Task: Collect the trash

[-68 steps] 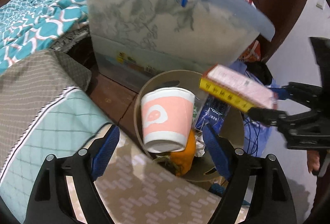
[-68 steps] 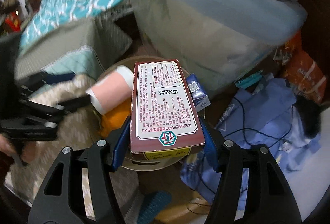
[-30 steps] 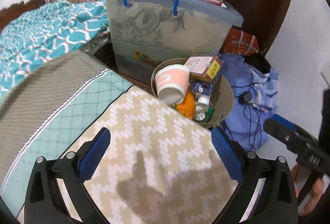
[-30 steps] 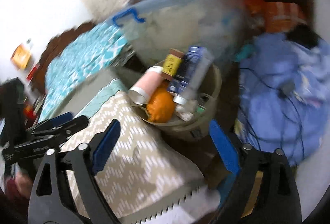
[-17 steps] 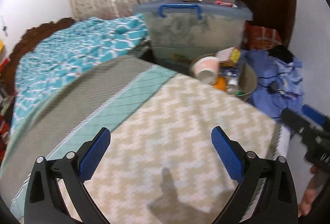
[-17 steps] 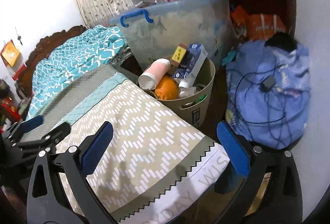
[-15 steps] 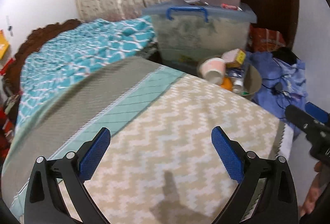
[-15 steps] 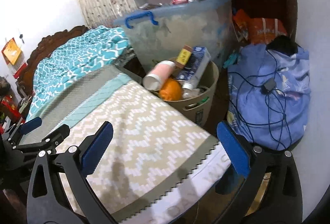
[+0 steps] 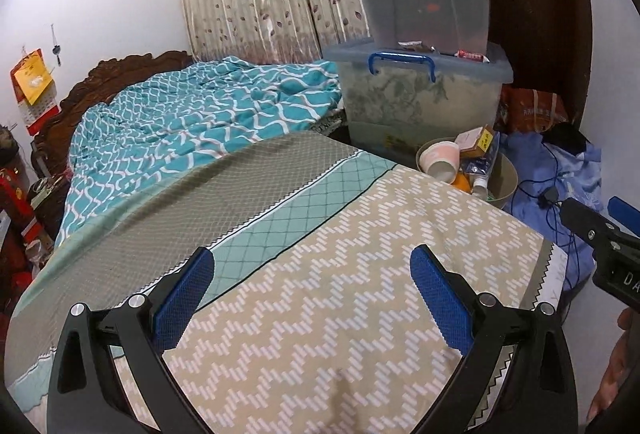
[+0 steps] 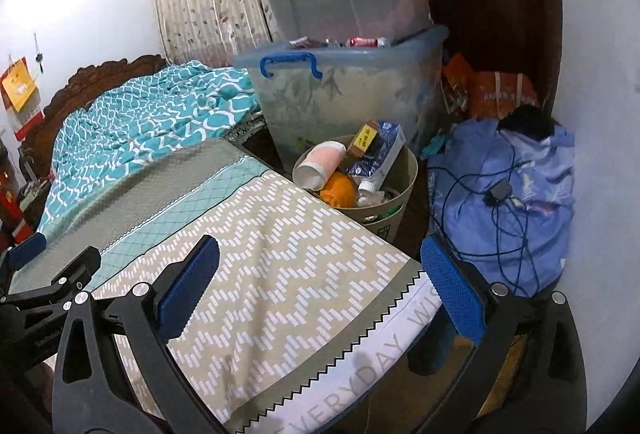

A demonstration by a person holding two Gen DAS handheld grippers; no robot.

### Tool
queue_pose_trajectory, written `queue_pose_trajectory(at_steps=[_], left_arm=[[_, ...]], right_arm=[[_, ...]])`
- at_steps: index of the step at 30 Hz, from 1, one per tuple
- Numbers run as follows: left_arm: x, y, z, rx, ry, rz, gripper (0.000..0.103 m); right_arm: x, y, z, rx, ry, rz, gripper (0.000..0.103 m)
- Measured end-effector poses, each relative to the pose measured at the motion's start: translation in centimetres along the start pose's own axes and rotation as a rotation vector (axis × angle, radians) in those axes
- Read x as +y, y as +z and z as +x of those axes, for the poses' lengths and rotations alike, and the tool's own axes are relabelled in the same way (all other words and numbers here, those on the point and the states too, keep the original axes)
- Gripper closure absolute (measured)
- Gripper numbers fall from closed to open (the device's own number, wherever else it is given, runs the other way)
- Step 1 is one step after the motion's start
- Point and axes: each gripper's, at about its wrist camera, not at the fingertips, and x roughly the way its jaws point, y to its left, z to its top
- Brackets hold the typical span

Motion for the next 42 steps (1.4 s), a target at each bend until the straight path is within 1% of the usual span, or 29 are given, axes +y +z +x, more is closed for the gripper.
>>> queue_pose_trajectory(at_steps=[2, 5, 12, 16, 19, 23, 28, 34, 36, 42], left_arm=[[0.3, -0.1, -0.5, -0.002, 0.021, -0.005, 0.008], [0.8, -0.1, -1.1, -0.014, 0.044, -0.011, 0.008], [1.1, -0.2, -2.7, -0.048, 0.062, -0.015, 0.008], [1.0, -0.3, -3.1, -0.049, 0.066, -0.007, 0.008], [0.9, -0.3, -3.3, -0.053, 0.071, -0.005, 0.008], [0.8, -0.2, -3.4, -0.048, 0.092, 0.003, 0.008], [0.7, -0.2, -3.2, -0.028, 0.08, -0.003, 0.008], [0.2, -0.4, -2.3, 0.005, 0.104, 0.009, 0.008], [0.1, -0.6, -2.1, 0.014, 0.102, 0.008, 0.008], [0.4, -0.8, -1.8, 0.031, 0.102, 0.0, 0.008]], right_arm=[[0.4, -0.1, -0.7, -0.02, -0.003, -0.002, 0.003], [0.6, -0.2, -1.4, -0.025, 0.009, 0.01, 0.003], [1.1, -0.7, -2.7, -0.046, 0.021, 0.024, 0.003], [1.4, -0.9, -2.9, -0.049, 0.029, 0.02, 0.003], [1.5, -1.1, -3.2, -0.066, 0.032, 0.02, 0.003], [1.5, -1.2, -3.2, -0.069, 0.04, 0.034, 0.003], [1.7, -1.3, -2.9, -0.066, 0.033, 0.028, 0.003], [1.1, -1.4, -2.7, -0.061, 0.031, 0.055, 0.003], [1.0, -1.5, -2.7, -0.062, 0.032, 0.059, 0.003], [1.3, -1.7, -2.7, -0.051, 0.06, 0.067, 0.003]])
